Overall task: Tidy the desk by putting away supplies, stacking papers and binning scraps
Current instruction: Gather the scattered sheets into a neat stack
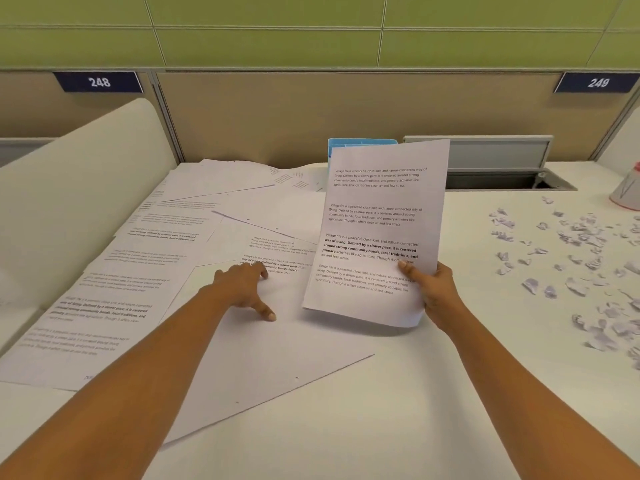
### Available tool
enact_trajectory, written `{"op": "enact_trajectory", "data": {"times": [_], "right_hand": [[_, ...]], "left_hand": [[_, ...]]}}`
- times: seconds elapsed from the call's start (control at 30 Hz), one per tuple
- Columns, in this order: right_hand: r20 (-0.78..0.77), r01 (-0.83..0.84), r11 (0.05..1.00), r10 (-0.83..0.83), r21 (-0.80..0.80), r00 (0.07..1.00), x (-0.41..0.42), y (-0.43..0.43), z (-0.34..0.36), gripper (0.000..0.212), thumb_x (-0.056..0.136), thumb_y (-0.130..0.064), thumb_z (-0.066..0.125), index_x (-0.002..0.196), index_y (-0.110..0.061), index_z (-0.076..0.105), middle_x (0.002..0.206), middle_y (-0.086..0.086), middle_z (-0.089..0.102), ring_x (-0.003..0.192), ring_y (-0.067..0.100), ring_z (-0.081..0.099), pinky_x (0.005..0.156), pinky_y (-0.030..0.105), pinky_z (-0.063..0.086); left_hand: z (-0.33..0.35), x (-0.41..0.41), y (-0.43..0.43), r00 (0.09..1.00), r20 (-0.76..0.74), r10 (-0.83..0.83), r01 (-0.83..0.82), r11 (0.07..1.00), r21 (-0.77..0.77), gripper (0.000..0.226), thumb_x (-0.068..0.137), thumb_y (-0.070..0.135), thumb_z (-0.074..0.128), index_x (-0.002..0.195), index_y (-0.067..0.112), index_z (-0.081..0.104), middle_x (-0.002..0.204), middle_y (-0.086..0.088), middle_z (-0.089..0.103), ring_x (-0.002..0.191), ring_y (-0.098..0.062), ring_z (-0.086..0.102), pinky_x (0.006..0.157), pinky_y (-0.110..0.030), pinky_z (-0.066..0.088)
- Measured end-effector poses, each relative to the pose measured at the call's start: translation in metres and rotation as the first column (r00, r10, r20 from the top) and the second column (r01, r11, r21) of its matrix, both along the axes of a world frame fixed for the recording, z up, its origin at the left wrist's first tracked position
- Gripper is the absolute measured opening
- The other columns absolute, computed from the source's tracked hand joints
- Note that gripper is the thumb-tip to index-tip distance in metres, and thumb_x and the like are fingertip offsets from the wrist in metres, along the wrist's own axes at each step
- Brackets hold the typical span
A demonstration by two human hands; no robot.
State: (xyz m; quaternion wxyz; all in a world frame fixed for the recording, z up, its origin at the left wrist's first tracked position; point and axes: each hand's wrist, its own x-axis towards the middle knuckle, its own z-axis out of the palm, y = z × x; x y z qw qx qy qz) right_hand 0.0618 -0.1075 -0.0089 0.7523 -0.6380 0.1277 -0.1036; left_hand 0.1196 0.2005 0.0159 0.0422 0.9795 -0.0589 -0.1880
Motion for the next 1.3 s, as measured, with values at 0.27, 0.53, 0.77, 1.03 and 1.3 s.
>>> {"op": "enact_trajectory", "data": {"times": [0.27,0.53,0.77,1.03,1.3], "right_hand": [[-0.017,-0.078,0.997,0.079,0.023,0.997,-0.002,-0.005,0.005,0.014,0.085,-0.007,0.062,0.095,-0.016,0.066,0.088,-0.003,0.073,0.076,0.012,0.070,0.072,0.027,0.057],[-0.008,-0.147,0.985,0.148,0.087,0.989,-0.002,-0.003,0.007,0.024,0.090,-0.002,0.053,0.112,-0.007,0.057,0.099,0.003,0.067,0.075,0.009,0.070,0.063,0.021,0.057],[-0.070,-0.263,0.960,0.270,0.094,0.960,-0.003,0.025,0.010,0.027,0.090,-0.004,0.055,0.116,-0.011,0.056,0.108,0.007,0.067,0.088,0.017,0.068,0.071,0.027,0.058],[-0.083,-0.385,0.904,0.405,0.187,0.911,-0.007,0.051,0.008,0.033,0.090,-0.004,0.054,0.123,-0.007,0.053,0.115,0.013,0.066,0.094,0.026,0.068,0.077,0.036,0.058],[-0.061,-0.387,0.893,0.410,0.231,0.910,-0.012,0.050,0.011,0.027,0.088,-0.010,0.056,0.114,-0.013,0.059,0.102,0.007,0.071,0.084,0.020,0.070,0.072,0.034,0.059]], "left_hand": [[0.009,0.002,0.006,0.970,0.189,0.150,-0.143,0.988,-0.050,0.031,0.072,0.040,0.075,0.082,0.017,0.056,0.092,-0.003,0.064,0.089,-0.023,0.056,0.078,-0.030,0.034],[0.078,0.003,0.043,0.829,0.327,0.453,-0.361,0.881,-0.306,0.021,0.084,0.033,0.065,0.094,0.015,0.061,0.111,-0.016,0.058,0.105,-0.035,0.054,0.080,-0.036,0.041],[0.111,-0.001,-0.004,0.790,0.414,0.452,-0.136,0.788,-0.600,0.016,0.087,0.021,0.061,0.091,0.006,0.065,0.098,-0.019,0.065,0.089,-0.036,0.063,0.081,-0.037,0.053],[0.076,-0.016,-0.092,0.914,0.182,0.362,-0.083,0.608,-0.790,0.017,0.089,0.014,0.056,0.095,0.000,0.064,0.099,-0.019,0.066,0.085,-0.035,0.066,0.079,-0.044,0.056],[0.052,-0.028,-0.095,0.968,-0.093,0.234,-0.192,0.448,-0.873,0.021,0.091,0.018,0.059,0.106,0.005,0.062,0.090,-0.007,0.062,0.080,-0.019,0.060,0.076,-0.029,0.054]]}}
